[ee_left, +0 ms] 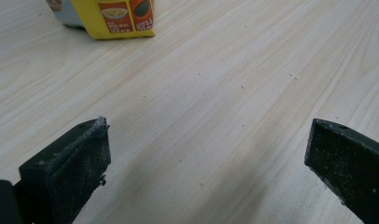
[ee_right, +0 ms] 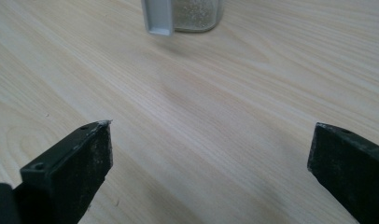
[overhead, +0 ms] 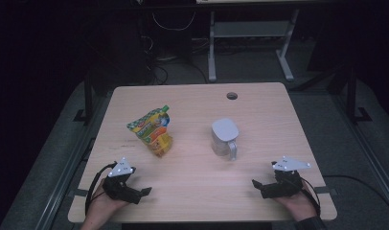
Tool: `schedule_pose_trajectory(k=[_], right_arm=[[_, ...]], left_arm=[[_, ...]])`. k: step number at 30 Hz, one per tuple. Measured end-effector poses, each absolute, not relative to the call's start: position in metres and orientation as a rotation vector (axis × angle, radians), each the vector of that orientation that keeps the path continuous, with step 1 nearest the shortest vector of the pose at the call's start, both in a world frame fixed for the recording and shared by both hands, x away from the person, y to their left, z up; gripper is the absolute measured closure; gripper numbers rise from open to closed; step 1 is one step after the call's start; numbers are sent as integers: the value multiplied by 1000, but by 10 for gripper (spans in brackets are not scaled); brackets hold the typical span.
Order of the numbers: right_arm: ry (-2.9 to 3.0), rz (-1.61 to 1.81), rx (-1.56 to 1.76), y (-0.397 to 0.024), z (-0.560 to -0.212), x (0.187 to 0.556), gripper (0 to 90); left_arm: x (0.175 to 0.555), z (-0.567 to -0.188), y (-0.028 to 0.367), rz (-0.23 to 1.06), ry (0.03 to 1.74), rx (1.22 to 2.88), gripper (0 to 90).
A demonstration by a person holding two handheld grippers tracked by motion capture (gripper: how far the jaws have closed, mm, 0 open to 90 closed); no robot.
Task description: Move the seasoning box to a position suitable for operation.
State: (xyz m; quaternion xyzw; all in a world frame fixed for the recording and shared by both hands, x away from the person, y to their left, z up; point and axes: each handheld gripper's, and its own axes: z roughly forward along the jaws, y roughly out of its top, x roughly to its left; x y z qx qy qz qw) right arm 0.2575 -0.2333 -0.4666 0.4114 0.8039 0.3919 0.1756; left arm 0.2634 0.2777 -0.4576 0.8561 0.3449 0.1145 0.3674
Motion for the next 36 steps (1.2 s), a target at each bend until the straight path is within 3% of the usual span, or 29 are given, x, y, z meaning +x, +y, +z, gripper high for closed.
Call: schedule_pose_trajectory(k=[29, 36], right_arm=[[2229, 1141, 1200, -233, -458, 254, 0], [2231, 1152, 1180, -226, -455, 257, 41]], left_arm=[[264, -452, 266, 282, 854, 2212, 0], [265, -451, 267, 274, 869, 2187, 0]])
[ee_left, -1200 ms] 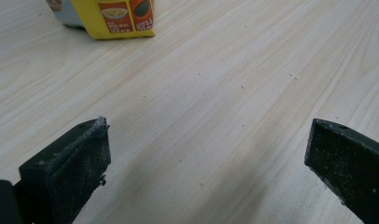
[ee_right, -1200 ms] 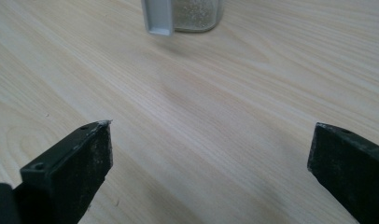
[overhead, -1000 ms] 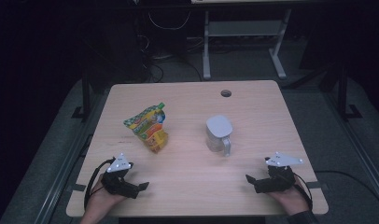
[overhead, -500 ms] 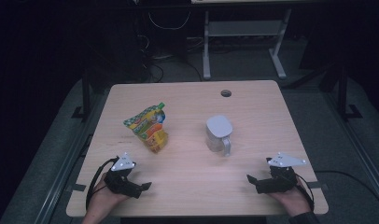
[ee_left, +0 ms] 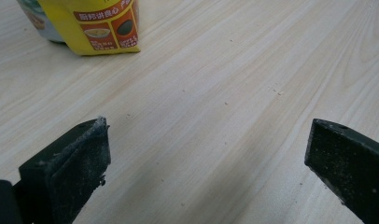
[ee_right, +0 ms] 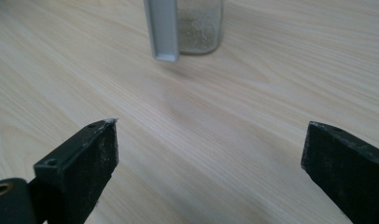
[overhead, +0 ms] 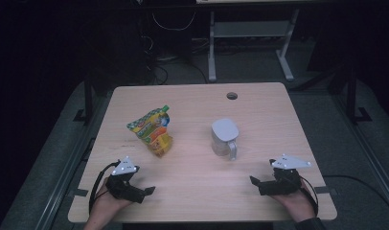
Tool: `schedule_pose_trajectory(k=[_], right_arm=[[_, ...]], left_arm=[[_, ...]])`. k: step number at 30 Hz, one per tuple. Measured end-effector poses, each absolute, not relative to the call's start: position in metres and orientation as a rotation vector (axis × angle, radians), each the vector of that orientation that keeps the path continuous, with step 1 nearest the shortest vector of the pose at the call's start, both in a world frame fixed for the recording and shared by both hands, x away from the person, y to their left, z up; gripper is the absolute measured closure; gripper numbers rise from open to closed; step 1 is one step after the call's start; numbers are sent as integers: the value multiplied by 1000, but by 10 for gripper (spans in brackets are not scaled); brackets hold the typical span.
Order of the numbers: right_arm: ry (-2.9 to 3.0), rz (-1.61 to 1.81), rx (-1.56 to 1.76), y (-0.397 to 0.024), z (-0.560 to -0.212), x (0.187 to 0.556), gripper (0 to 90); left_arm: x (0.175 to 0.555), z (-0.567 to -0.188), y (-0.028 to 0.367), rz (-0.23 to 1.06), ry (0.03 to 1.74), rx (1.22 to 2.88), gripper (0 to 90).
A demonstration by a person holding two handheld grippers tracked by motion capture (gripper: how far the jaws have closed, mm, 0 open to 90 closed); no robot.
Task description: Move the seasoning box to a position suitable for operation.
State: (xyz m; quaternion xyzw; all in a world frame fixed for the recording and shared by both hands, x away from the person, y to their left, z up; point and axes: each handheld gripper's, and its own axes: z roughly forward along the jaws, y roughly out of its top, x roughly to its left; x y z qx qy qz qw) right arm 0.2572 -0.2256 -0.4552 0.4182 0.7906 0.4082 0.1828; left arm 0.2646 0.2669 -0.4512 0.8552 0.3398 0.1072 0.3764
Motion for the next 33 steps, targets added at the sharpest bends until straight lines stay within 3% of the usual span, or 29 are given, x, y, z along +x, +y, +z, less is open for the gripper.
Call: schedule_pose_trajectory(k=[16, 33], right_arm=[[2212, 1209, 1192, -210, -446, 275, 139], [2202, 1260, 1179, -197, -440, 294, 166]], left_arm=[[265, -452, 263, 271, 852, 2191, 0], [261, -452, 259, 278, 846, 2187, 0]])
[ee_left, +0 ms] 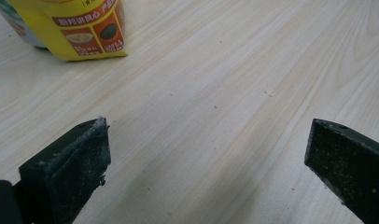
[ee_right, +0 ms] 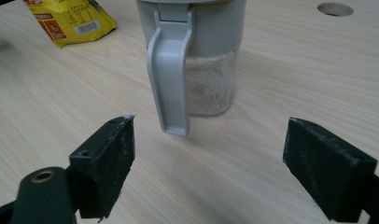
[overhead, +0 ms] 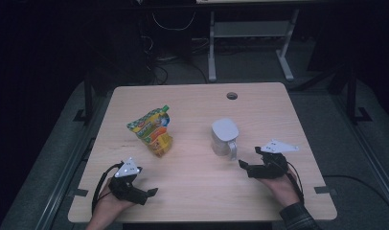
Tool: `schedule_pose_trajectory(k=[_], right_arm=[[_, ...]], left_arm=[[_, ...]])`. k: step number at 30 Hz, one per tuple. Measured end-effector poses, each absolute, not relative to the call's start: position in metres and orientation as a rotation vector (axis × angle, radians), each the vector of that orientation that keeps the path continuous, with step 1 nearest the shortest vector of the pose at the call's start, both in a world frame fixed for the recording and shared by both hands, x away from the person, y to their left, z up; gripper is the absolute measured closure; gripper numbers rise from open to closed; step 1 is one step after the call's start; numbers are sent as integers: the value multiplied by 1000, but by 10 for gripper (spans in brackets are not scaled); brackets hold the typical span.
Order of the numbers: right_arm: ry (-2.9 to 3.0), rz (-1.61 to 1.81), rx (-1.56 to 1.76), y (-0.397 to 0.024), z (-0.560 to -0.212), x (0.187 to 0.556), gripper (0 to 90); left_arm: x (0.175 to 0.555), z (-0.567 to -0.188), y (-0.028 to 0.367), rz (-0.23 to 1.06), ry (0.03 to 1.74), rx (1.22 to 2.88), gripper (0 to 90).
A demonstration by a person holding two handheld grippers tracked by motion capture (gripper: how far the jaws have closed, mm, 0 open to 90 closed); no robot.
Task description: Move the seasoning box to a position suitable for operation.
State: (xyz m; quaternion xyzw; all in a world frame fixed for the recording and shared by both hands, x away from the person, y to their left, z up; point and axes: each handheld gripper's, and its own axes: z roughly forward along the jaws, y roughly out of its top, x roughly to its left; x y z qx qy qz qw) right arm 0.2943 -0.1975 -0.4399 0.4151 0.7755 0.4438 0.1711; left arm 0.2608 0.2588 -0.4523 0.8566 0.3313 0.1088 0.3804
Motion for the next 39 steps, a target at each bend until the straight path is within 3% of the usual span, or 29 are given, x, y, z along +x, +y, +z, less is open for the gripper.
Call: schedule_pose_trajectory(k=[23, 35, 39], right_arm=[[2219, 1293, 1132, -175, -429, 312, 212], [2211, 1279, 1147, -159, -429, 321, 286], [2187, 1271, 1167, -157, -429, 323, 360]], left_arm=[[263, -454, 260, 273, 842, 2177, 0], [263, -455, 260, 269, 846, 2164, 0], [263, -455, 261, 272, 842, 2167, 0]])
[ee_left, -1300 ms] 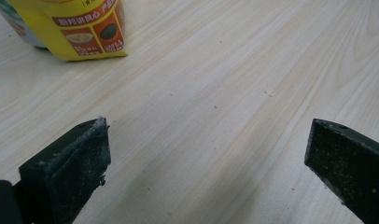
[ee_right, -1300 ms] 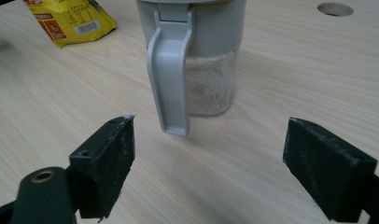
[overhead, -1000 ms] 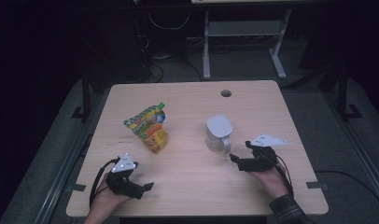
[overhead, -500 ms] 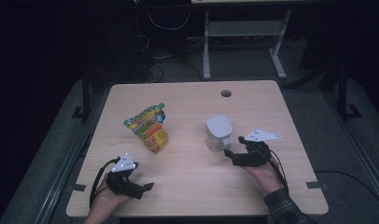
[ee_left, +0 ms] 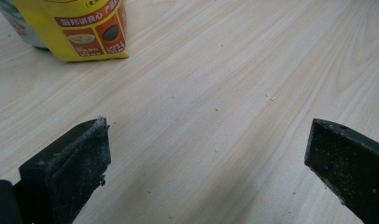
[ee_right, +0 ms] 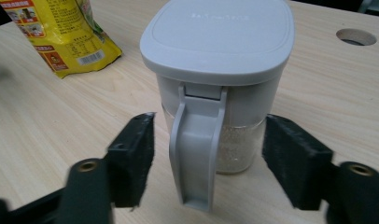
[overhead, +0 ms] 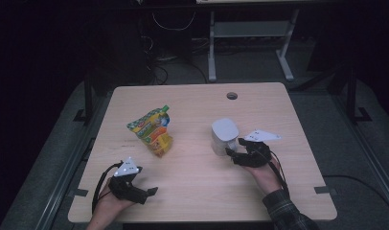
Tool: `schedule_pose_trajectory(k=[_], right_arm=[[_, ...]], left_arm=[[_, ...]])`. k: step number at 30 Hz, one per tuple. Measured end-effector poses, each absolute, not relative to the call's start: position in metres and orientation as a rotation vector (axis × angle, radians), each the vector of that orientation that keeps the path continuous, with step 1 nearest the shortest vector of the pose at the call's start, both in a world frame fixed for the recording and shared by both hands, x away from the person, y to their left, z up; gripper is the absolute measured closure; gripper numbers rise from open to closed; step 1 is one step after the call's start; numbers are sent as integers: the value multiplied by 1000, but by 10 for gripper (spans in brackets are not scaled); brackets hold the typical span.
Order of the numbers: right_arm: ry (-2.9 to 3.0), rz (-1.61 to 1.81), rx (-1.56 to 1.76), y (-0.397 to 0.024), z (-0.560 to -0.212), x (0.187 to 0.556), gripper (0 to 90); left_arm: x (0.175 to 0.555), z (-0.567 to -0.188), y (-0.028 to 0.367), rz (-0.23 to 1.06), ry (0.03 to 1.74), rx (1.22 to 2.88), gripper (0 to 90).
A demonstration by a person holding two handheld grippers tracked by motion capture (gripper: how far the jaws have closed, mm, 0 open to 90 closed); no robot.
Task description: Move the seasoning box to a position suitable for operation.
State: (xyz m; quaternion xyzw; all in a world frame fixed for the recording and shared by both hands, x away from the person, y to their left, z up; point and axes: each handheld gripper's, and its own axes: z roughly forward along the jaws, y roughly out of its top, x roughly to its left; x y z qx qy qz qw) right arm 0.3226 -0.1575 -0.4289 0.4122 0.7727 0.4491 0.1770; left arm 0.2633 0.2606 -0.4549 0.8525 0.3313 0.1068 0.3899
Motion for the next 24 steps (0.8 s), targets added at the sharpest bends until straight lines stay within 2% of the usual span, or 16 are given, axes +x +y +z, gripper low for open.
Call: schedule_pose_trajectory(k=[6, 8, 12, 24], right_arm=[[2203, 1251, 1169, -155, -431, 321, 447], [2197, 1246, 1159, -153, -432, 321, 521], [2195, 1240, 1154, -152, -433, 321, 562], [2183, 1228, 1170, -149, -434, 322, 593]], left_arm=[[263, -455, 260, 274, 842, 2161, 0], [263, -454, 261, 277, 840, 2161, 0], [262, -455, 259, 281, 829, 2171, 0], [263, -456, 258, 275, 827, 2183, 0]])
